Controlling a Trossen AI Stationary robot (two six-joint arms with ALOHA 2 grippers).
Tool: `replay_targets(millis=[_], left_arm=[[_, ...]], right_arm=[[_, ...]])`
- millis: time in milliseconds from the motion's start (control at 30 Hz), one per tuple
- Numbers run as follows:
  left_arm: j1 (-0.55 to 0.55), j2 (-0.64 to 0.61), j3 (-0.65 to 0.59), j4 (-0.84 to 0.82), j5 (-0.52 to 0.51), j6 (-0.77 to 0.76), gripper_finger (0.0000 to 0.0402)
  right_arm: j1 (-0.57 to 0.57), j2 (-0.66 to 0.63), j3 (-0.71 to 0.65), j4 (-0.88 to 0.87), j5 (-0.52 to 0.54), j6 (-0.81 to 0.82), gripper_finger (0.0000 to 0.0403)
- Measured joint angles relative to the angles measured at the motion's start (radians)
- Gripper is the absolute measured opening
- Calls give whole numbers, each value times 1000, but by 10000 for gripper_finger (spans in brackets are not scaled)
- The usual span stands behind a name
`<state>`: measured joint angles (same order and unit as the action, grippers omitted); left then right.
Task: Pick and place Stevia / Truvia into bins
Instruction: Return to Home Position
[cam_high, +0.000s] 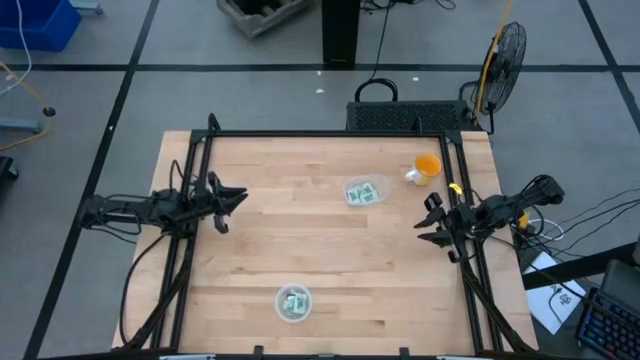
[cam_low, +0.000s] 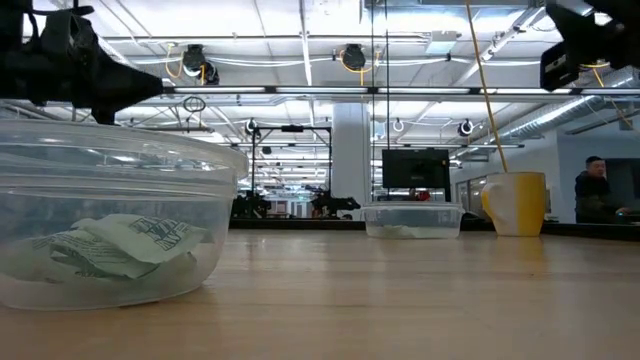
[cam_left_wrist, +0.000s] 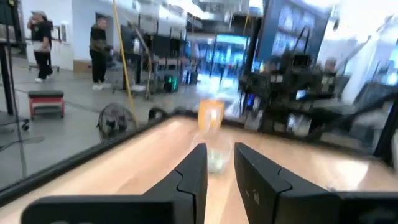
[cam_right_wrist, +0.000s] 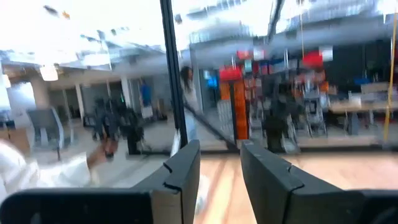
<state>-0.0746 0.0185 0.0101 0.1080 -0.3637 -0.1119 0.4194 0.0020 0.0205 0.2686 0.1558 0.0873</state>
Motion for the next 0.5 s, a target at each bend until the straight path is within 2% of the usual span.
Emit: replay_targets(millis=[200,500], left_arm=[[0,13,2,-46,6,3,86],[0,22,2,-47,5,3,86]], right_arm=[[0,7,-2,-36,0,-3,111],[0,9,-4,-188,0,-10,111]])
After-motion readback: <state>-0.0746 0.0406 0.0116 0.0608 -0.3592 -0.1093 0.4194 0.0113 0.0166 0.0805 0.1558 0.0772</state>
